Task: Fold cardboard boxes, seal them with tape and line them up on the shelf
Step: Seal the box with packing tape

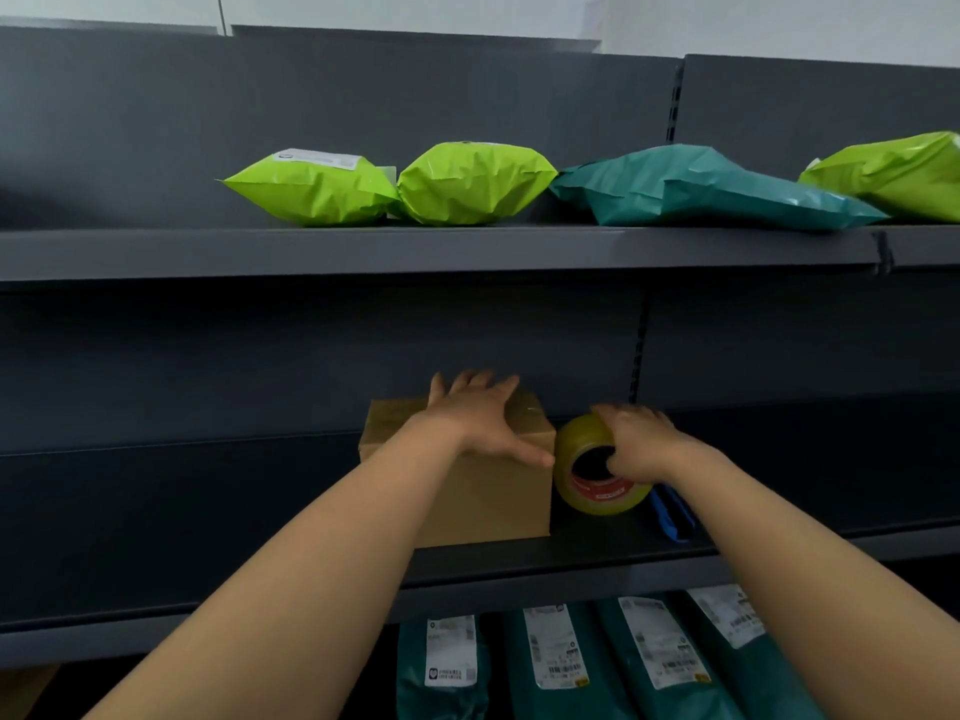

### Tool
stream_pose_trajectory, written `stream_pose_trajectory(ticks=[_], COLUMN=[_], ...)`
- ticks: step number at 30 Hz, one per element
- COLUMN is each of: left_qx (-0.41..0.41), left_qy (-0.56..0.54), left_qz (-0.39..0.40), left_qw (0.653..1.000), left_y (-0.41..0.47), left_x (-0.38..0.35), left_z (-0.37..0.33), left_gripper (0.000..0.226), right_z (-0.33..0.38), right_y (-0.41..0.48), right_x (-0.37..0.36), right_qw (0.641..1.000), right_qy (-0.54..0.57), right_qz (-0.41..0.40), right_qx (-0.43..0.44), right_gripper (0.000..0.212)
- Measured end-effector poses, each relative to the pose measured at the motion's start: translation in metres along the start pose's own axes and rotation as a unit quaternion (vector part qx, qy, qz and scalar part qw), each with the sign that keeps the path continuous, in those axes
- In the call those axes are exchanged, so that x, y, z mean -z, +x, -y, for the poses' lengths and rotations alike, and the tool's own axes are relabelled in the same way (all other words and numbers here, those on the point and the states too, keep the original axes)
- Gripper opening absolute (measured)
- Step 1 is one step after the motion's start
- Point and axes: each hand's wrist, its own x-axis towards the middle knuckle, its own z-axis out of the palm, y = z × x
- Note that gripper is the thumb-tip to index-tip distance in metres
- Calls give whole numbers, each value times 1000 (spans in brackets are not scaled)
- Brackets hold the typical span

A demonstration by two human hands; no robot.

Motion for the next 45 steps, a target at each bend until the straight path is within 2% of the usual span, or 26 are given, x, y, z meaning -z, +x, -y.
stream_pose_trajectory(ticks=[3,5,10,15,17,20,24,26,28,34,38,45], left_qx=[-3,-3,-3,-33,-46,-66,-91,-95,-90,-109,-105,-99], left_qy=[-26,-54,-108,-224,-289,-413,-494,-537,-565,-587,-612,-656], left_qz=[52,46,-46,-126,-160,-205,-251,-265,-272,-268,-281,-285], left_qw=[998,997,993,966,943,885,827,795,773,756,732,692], left_y=[12,14,4,-16,-22,-31,-45,-50,-53,-61,-67,-69], left_x=[-1,-3,1,12,9,4,-2,-5,-7,-10,-14,-23], left_z=[-3,-3,1,16,26,39,38,41,47,60,69,83], left_gripper=[113,113,111,110,112,113,107,101,96,86,80,81], right_z=[-4,-5,-11,-10,-12,-13,0,-1,-3,6,5,21], right_y=[4,8,8,-6,-12,-19,-20,-18,-16,-10,-5,3], right_x=[-4,-8,-17,1,10,22,37,44,48,50,51,30], right_qw=[999,997,990,944,916,875,836,840,866,902,930,940], right_qy=[44,57,116,235,283,364,423,395,339,277,212,205], right_qz=[-15,-29,-67,-221,-269,-308,-335,-358,-354,-318,-278,-238], right_qx=[26,41,33,74,89,89,99,101,96,91,110,132], right_gripper=[71,71,75,69,61,50,46,47,51,49,60,61])
